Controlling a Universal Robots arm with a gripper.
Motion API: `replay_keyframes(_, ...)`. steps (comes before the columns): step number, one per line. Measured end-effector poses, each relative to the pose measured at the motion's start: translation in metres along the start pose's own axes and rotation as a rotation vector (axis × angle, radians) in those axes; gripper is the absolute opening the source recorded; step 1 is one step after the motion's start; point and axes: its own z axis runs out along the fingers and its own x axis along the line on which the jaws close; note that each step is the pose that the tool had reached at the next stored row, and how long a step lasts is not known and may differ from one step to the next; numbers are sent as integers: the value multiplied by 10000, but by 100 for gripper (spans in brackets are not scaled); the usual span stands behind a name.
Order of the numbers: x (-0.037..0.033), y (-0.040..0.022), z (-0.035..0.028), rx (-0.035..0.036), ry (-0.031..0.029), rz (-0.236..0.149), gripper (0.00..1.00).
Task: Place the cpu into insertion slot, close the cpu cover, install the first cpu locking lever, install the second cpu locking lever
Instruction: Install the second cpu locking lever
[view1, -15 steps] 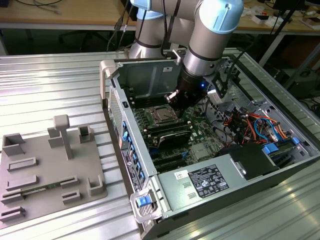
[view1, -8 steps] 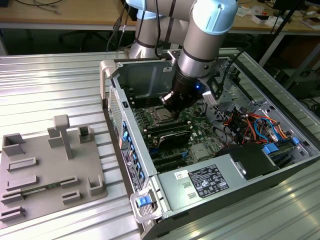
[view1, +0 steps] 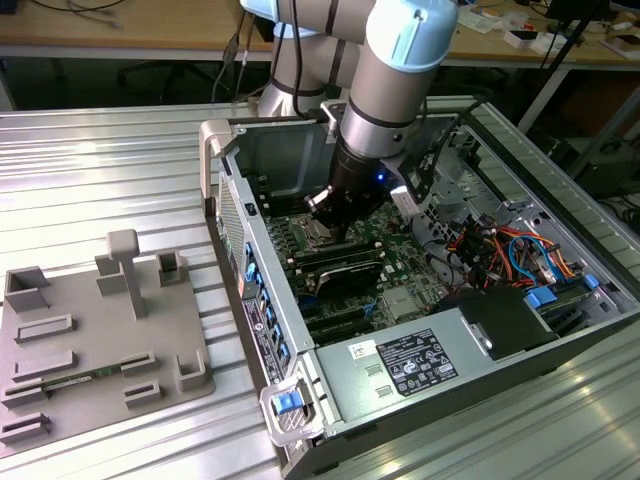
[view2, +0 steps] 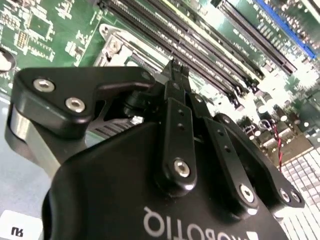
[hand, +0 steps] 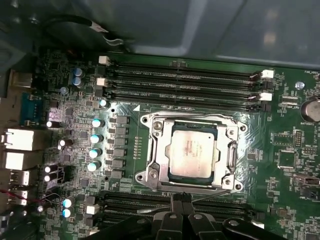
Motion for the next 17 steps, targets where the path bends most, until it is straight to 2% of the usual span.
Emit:
replay_keyframes(8,3,-13,-19,8,-7,379,11)
replay_keyframes(12,80,-8,0,7,-8,376,11)
replay_keyframes(17,163,-2,76,8,-7,377,11)
